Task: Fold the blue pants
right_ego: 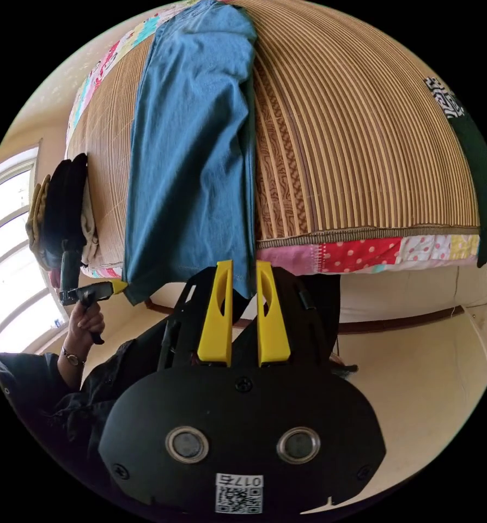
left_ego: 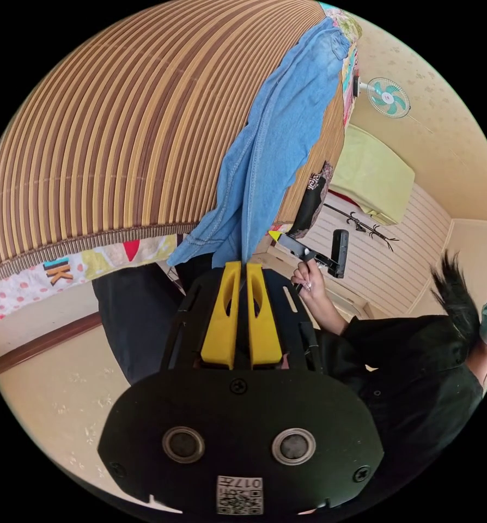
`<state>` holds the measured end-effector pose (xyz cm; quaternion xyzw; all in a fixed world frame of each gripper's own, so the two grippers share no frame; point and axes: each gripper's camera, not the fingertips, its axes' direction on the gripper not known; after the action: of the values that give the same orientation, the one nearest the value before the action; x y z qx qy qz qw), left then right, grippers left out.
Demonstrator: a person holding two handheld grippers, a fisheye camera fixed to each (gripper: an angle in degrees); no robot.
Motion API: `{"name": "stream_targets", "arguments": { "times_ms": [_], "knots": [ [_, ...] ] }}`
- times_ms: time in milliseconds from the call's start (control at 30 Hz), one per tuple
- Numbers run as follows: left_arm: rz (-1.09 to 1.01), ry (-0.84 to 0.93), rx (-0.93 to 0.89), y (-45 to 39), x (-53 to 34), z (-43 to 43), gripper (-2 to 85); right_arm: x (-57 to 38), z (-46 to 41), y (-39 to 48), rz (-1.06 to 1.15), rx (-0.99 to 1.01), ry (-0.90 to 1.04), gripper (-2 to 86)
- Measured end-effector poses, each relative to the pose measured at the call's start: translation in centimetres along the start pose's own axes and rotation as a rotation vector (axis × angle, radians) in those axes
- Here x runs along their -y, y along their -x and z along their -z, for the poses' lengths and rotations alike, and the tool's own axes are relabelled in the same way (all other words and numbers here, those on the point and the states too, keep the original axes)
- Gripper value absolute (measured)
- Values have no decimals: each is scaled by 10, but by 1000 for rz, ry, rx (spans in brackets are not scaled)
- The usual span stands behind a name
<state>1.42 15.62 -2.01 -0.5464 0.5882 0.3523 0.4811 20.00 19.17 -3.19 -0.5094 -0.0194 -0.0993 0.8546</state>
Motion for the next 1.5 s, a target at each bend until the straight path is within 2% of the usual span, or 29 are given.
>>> {"name": "stream_targets", "arguments": {
  "times_ms": [67, 200, 433, 600, 767, 833, 933, 1033, 1167, 1300, 1500],
  "knots": [
    [2, 4, -6, -4, -4, -1, -2, -10, 1, 1, -1, 41, -15, 81],
    [10, 21, -14, -8, -8, -8, -3, -6, -10, 3, 9, -10, -9, 86],
    [-12, 35, -11, -23, -23, -19, -4, -18, -5, -5, -37, 47, 34, 21],
    [-236, -33, -167, -37, -55, -6, -5, -50, 22, -7, 12, 39, 10, 19],
    [-125, -11, 80, -3, -74, -42, 3, -54, -12, -22, 61, -26, 77, 26],
    [-44, -9, 137, 9, -78, -55, 24, -50, -12, -34, 13, -38, 81, 36],
    [-26, -93, 223, -1, -88, -49, 74, -44, 20, -57, -52, 32, -22, 72],
    [-168, -225, 259, -49, -84, -32, 81, -29, 63, -76, -42, 100, -181, 85],
    [-287, -289, 119, -84, -16, -31, 125, 30, 94, -117, 44, 287, -309, 112],
    [-265, -274, 126, -90, 63, -37, 152, 98, 85, -157, 82, 581, -229, 131],
    [-240, -142, 113, -105, 131, -74, 57, 157, 65, -177, 105, 859, -187, 82]
  ]
}}
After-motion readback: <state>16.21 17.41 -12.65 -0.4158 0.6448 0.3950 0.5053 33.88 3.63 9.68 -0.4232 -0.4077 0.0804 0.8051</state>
